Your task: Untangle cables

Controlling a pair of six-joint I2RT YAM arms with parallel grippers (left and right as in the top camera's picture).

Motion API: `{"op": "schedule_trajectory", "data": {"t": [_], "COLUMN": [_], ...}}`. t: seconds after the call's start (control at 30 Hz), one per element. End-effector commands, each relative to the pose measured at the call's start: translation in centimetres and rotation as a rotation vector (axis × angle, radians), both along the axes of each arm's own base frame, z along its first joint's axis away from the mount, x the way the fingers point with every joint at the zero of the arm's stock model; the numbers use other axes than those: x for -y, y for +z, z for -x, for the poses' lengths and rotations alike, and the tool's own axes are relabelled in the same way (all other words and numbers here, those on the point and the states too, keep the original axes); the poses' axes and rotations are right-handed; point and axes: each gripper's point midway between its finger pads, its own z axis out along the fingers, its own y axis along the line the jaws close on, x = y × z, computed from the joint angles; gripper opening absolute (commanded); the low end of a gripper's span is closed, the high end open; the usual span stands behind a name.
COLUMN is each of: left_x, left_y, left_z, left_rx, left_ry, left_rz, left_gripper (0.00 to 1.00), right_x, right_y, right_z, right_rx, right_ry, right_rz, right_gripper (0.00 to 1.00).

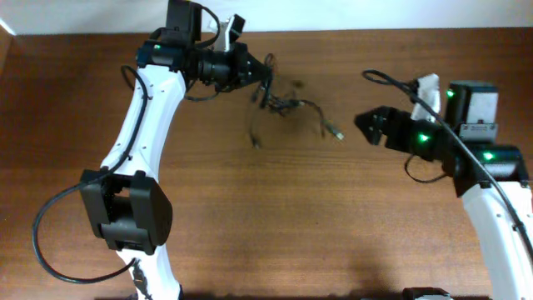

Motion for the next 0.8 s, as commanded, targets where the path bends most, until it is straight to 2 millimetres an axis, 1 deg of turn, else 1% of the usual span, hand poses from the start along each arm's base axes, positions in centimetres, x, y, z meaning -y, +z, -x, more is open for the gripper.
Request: {"op": "schedule_trajectory", "data": {"t": [0.0, 0.03, 0.1, 0.13, 0.17, 0.23, 0.33, 0.4, 0.53, 0.6, 0.63, 0.67, 0.73, 0.77], "left_x": [0.5, 0.6, 1.0, 1.6, 1.8, 2.5, 4.7, 5.6, 5.9, 6.1, 6.2, 6.4, 6.4, 6.1], "left_y": [2.3, 2.4, 2.6, 2.4, 2.0, 1.5, 1.0, 1.0, 1.0, 1.4, 1.5, 1.8, 1.7, 1.6], "left_z": [0.7, 0.8, 1.1, 1.3, 1.2, 1.3, 2.3, 2.8, 3.1, 3.3, 3.5, 3.7, 3.7, 3.5], "left_rx": [-0.036, -0.087, -0.109, -0.107, -0.103, -0.102, -0.148, -0.175, -0.302, -0.356, -0.376, -0.400, -0.419, -0.414], "left_ry": [-0.014, 0.007, -0.003, -0.008, 0.002, 0.008, 0.009, 0.004, 0.066, 0.074, 0.070, 0.066, 0.077, 0.090], "left_rz": [0.089, 0.102, 0.122, 0.107, 0.083, 0.048, 0.023, 0.027, 0.054, 0.080, 0.094, 0.109, 0.111, 0.103], "left_gripper": [0.00, 0.00, 0.00, 0.00, 0.00, 0.00, 0.00, 0.00, 0.00, 0.00, 0.00, 0.00, 0.00, 0.00], "right_x": [-3.1, -4.3, -6.6, -9.4, -10.0, -10.5, -11.8, -12.0, -12.0, -12.0, -12.1, -12.2, -12.3, -12.2], "right_y": [-0.2, -0.5, -1.2, -0.9, -0.7, -0.5, -0.2, -0.4, -0.7, -1.8, -2.3, -2.9, -3.1, -3.0], "right_z": [-1.7, -2.5, -3.6, -4.3, -4.6, -5.1, -5.4, -5.6, -5.8, -6.1, -6.2, -6.4, -6.7, -6.7], "right_rx": [-0.025, -0.028, -0.040, -0.012, 0.002, 0.013, 0.045, 0.052, 0.054, 0.033, 0.022, 0.012, 0.013, 0.014], "right_ry": [0.014, 0.024, 0.041, 0.077, 0.072, 0.019, -0.022, -0.061, -0.075, -0.079, -0.080, -0.079, -0.080, -0.081], "right_rz": [-0.088, -0.111, -0.152, -0.190, -0.196, -0.189, -0.176, -0.152, -0.138, -0.126, -0.122, -0.117, -0.117, -0.118], "right_gripper": [0.80, 0.77, 0.73, 0.65, 0.62, 0.57, 0.49, 0.45, 0.40, 0.35, 0.29, 0.18, 0.04, 0.04]}}
